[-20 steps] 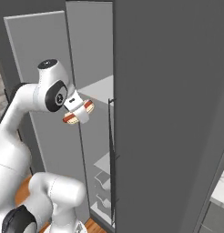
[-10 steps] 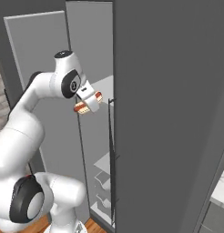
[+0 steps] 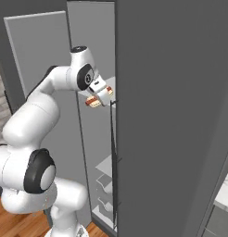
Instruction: Store the hot dog in the freezer for long-term storage. Close the freezer door after placing the cooked food.
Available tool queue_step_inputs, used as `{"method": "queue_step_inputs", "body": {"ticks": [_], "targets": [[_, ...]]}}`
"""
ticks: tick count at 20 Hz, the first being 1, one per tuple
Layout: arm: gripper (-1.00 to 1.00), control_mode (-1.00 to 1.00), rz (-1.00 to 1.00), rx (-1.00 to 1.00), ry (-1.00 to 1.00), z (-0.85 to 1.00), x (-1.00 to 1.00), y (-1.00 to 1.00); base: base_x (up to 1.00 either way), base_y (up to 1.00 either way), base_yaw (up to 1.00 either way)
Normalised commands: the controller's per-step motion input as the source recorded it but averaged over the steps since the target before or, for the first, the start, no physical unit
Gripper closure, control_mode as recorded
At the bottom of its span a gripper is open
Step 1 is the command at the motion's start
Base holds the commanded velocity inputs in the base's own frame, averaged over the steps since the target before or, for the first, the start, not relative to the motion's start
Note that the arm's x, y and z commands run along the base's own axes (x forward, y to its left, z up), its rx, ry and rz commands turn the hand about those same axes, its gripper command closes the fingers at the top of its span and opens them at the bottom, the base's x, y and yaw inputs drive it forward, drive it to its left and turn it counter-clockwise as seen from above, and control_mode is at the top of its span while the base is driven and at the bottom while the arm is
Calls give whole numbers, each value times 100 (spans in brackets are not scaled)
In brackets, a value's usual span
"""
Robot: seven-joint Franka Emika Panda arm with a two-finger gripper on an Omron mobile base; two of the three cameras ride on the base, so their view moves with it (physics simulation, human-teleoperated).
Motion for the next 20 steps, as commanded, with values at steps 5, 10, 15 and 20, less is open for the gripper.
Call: {"method": "queue_step_inputs", "body": {"ticks": [5,10,15,20], "targets": [[100,-100,0,0,7,0,72,-3,0,0,0],[100,-100,2,0,11,-1,79,-15,0,0,0],[100,-100,3,0,9,-12,66,-25,0,0,0],[100,-100,4,0,4,-20,53,-19,0,0,0]]}}
